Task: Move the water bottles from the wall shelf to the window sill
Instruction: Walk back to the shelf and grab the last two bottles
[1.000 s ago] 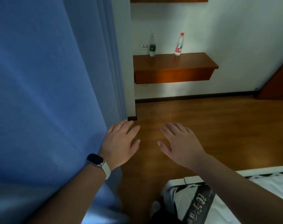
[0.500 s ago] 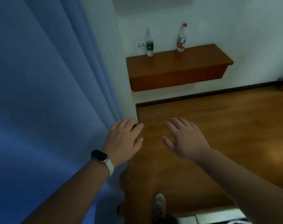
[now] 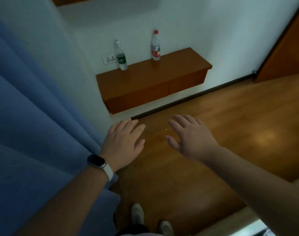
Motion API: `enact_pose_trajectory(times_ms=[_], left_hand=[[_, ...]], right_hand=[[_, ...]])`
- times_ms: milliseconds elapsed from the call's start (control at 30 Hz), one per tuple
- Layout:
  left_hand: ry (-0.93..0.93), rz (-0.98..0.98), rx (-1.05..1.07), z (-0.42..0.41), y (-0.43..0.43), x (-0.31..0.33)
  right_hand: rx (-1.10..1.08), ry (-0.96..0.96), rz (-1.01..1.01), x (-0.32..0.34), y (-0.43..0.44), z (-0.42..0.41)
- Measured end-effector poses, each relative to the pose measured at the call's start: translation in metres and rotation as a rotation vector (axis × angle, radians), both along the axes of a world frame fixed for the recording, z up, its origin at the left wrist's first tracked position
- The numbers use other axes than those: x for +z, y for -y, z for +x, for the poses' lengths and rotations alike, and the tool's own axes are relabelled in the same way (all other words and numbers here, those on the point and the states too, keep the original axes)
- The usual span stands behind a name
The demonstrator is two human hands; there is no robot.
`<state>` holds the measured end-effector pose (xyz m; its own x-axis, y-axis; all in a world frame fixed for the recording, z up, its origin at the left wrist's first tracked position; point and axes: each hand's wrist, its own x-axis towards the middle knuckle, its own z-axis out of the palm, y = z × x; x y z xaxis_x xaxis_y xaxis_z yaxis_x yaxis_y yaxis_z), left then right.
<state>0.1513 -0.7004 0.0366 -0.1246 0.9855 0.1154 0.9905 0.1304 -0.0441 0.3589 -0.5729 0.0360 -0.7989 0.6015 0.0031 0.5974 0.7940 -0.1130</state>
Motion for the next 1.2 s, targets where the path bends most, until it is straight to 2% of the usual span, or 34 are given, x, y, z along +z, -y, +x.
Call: enact_pose_trajectory(times_ms=[233, 633, 900, 1200], left_hand=[[0.05, 0.007, -0.093, -0.065, -0.069, -0.016], [0.087, 0.025, -0.08, -0.255, -0.19, -0.016], [0.072, 0.025, -0.078, -0.314, -0.259, -0.017], [0.069, 0.044, 0.028, -0.353, -0.351, -0.027]], right_hand=[[-0.068, 0.069, -0.018, -0.013, -0.045, -0.053], [-0.132, 0.074, 0.034, 0.015, -0.146, -0.245], [-0.23, 0.024, 0.087, 0.028, -0.233, -0.287], [-0.128, -0.003, 0.022, -0.002, -0.347, -0.338]])
